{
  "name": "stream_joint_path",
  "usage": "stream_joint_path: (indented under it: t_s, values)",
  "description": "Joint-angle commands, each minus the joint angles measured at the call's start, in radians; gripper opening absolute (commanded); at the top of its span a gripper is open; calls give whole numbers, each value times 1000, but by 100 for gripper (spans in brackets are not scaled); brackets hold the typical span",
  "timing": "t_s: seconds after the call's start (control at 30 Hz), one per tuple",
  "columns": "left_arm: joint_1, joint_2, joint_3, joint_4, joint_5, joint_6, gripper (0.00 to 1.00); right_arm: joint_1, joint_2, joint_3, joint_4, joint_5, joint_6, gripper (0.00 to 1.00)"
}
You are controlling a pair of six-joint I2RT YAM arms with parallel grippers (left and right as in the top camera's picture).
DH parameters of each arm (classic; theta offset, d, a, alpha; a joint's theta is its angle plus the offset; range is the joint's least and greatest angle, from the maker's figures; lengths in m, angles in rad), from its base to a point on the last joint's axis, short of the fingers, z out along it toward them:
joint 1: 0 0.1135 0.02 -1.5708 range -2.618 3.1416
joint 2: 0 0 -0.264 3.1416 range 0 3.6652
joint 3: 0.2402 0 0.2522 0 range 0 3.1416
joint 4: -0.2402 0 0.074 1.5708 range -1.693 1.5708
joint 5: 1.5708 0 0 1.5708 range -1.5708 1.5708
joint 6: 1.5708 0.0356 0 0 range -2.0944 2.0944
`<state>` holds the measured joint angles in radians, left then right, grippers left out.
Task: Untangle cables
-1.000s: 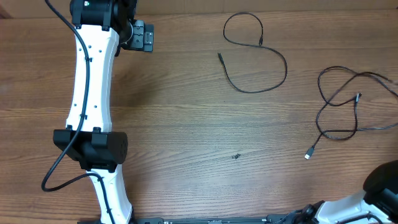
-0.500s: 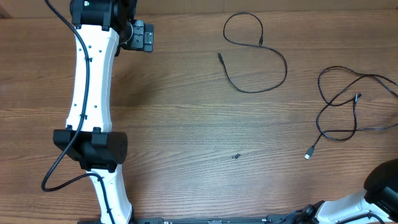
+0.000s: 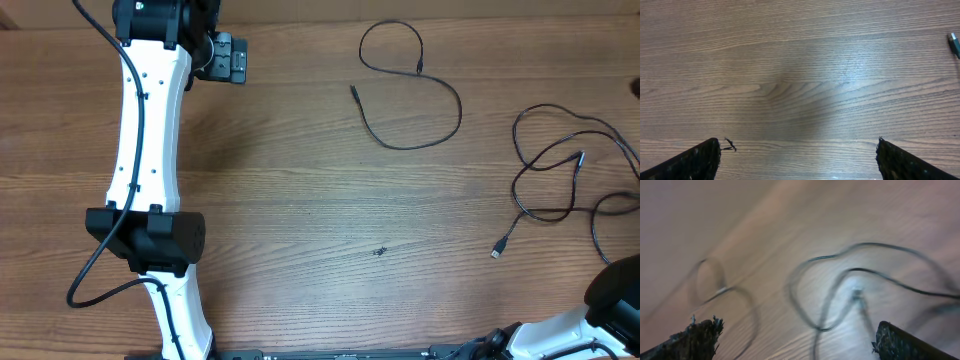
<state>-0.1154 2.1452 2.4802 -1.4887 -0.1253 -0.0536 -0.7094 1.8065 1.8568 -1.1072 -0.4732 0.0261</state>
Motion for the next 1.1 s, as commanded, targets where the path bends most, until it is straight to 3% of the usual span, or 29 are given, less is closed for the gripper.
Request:
stream_joint_path:
  t_s: [0.0, 0.27, 0.4, 0.43, 1.07]
  values:
    - [4, -21, 3, 4, -12, -14, 100, 46, -8, 8, -26, -228, -82, 100]
    - [4, -21, 3, 4, -13, -14, 99, 386, -8, 8, -68, -42, -64, 100]
    - [4, -21, 3, 4, -12, -14, 100, 637, 1, 8, -42, 399, 118, 100]
    - [4, -21, 3, 4, -13, -14, 99, 665, 6, 8, -43, 434, 133, 100]
    - [3, -21, 3, 4, -12, -14, 100, 709, 357, -34, 77, 480, 124, 99]
